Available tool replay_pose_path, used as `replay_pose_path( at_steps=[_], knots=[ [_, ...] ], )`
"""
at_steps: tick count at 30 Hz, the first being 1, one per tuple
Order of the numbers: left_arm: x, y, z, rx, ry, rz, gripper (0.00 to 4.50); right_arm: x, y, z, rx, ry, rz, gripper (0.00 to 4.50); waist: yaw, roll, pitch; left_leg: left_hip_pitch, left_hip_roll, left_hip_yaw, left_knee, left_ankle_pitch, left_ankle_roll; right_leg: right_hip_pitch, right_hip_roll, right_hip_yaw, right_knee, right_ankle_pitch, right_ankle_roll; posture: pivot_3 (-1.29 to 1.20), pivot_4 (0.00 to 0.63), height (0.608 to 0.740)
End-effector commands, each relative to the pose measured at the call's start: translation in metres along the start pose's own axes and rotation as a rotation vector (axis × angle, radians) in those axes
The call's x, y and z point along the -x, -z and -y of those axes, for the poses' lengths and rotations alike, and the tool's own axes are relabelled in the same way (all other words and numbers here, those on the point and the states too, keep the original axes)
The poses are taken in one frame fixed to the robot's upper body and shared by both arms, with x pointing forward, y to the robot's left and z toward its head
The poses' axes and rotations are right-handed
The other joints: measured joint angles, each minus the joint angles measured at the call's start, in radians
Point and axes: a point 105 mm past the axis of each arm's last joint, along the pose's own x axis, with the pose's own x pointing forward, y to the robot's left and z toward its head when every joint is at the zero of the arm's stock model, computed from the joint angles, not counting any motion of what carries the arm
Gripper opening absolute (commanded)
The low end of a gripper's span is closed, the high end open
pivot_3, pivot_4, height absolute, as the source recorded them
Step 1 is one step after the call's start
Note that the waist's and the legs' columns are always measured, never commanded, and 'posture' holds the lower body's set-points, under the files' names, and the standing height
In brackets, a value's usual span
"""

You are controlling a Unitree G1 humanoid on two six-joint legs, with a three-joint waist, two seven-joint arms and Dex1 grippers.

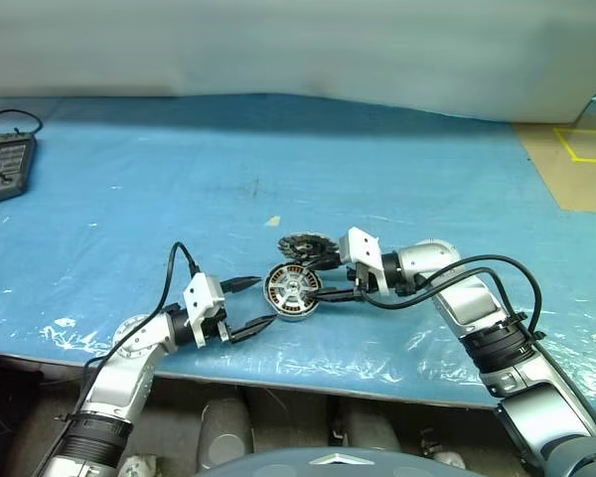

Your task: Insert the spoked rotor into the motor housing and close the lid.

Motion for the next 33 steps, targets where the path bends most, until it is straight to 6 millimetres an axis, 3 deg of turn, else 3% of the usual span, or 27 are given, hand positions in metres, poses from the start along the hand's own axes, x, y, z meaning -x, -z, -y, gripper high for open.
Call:
replay_pose_path(
  at_steps=[1,4,10,15,18,24,28,33],
  knots=[
    [0.002,-0.008,-0.002,-0.024,-0.003,0.019,3.89,0.004,-0.016,-0.001,0.013,-0.021,0.062,2.47,0.000,0.000,0.000,0.000,0.000,0.000,0.000,0.000,0.000,0.000,0.000,0.000,0.000,0.000,0.000,0.00,0.150,0.740],
    [0.004,-0.006,-0.003,-0.020,-0.004,0.013,3.89,0.003,-0.018,-0.002,0.002,-0.033,0.076,2.10,0.000,0.000,0.000,0.000,0.000,0.000,0.000,0.000,0.000,0.000,0.000,0.000,0.000,0.000,0.000,0.00,0.150,0.740],
    [0.008,-0.002,-0.004,-0.016,-0.007,0.006,3.89,-0.005,-0.019,0.000,-0.022,-0.022,0.104,0.07,0.000,0.000,0.000,0.000,0.000,0.000,0.000,0.000,0.000,0.000,0.000,0.000,0.000,0.000,0.000,0.00,0.150,0.740],
    [0.010,0.001,-0.004,-0.014,-0.011,0.002,3.89,-0.022,-0.019,-0.004,-0.050,-0.045,0.127,0.03,0.000,0.000,0.000,0.000,0.000,0.000,0.000,0.000,0.000,0.000,0.000,0.000,0.000,0.000,0.000,0.00,0.150,0.740],
    [0.011,0.002,-0.005,-0.016,-0.016,0.000,3.89,-0.030,-0.006,-0.007,-0.063,-0.045,0.087,0.03,0.000,0.000,0.000,0.000,0.000,0.000,0.000,0.000,0.000,0.000,0.000,0.000,0.000,0.000,0.000,0.00,0.150,0.740],
    [0.013,0.009,-0.006,-0.014,-0.023,-0.009,3.89,-0.030,0.010,-0.010,-0.075,-0.035,0.034,0.03,-0.001,0.000,0.000,0.003,0.000,0.000,0.000,0.000,0.000,0.003,0.000,0.000,0.000,0.000,0.000,0.00,0.150,0.740],
    [0.010,0.017,-0.008,-0.010,-0.021,-0.013,3.89,-0.019,-0.007,-0.011,-0.087,-0.039,0.117,0.03,0.002,0.000,-0.001,0.005,0.000,0.000,0.000,0.000,0.000,0.005,0.000,0.000,0.000,0.000,0.000,0.00,0.150,0.740],
    [0.014,0.028,-0.009,-0.005,-0.014,-0.018,3.89,0.004,-0.048,-0.013,-0.159,-0.079,0.306,0.03,0.002,0.000,-0.001,0.004,0.000,0.000,0.000,0.000,0.000,0.005,0.000,0.000,0.000,0.000,0.000,0.00,0.150,0.740]
  ],
)
